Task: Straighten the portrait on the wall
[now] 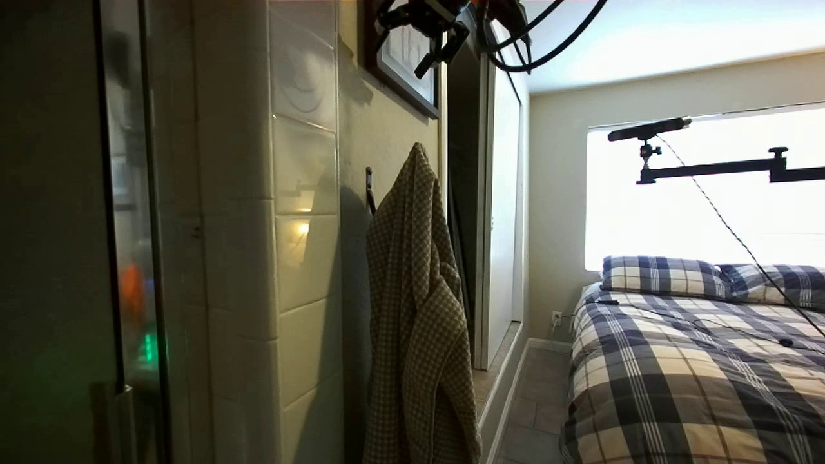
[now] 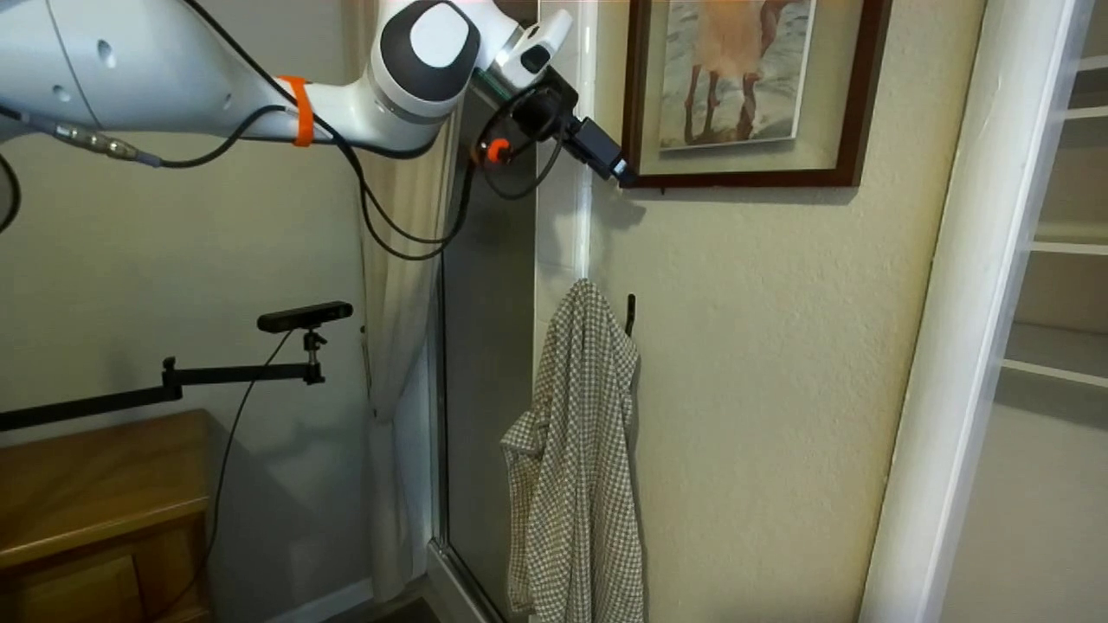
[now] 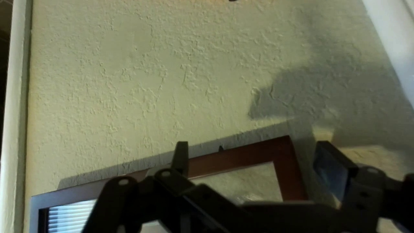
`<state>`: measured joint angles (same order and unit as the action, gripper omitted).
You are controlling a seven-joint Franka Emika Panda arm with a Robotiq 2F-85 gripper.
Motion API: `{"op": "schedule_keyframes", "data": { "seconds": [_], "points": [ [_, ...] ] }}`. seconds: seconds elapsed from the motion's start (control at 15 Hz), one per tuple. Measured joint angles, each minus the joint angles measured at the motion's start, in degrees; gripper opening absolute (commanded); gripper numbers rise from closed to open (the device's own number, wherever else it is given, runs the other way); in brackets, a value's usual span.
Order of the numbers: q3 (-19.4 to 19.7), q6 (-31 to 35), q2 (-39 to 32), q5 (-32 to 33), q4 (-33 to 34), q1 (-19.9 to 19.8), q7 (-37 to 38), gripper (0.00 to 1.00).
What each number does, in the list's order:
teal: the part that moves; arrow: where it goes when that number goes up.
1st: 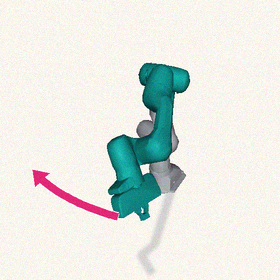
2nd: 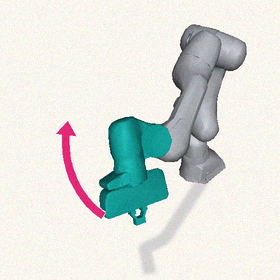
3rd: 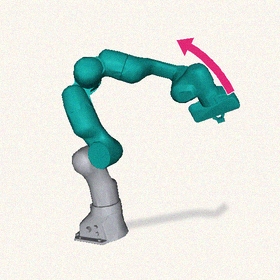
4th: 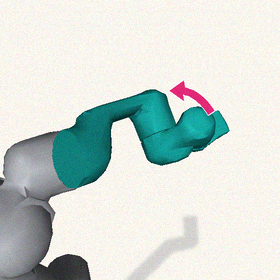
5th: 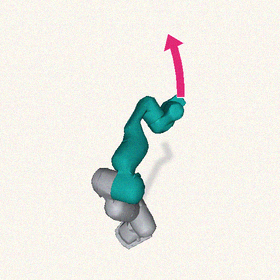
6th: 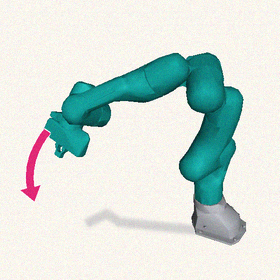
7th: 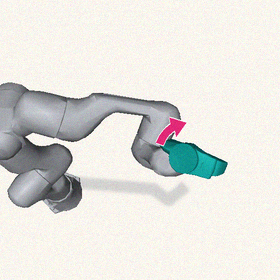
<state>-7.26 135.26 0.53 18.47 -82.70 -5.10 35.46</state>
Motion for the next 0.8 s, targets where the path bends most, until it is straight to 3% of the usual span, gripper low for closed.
{"op": "schedule_keyframes", "data": {
  "seconds": [0.8],
  "points": [
    [0.4, 2.4, -1.8, 6.1, 0.4, 0.0, 7.3, 1.00]
  ]
}}
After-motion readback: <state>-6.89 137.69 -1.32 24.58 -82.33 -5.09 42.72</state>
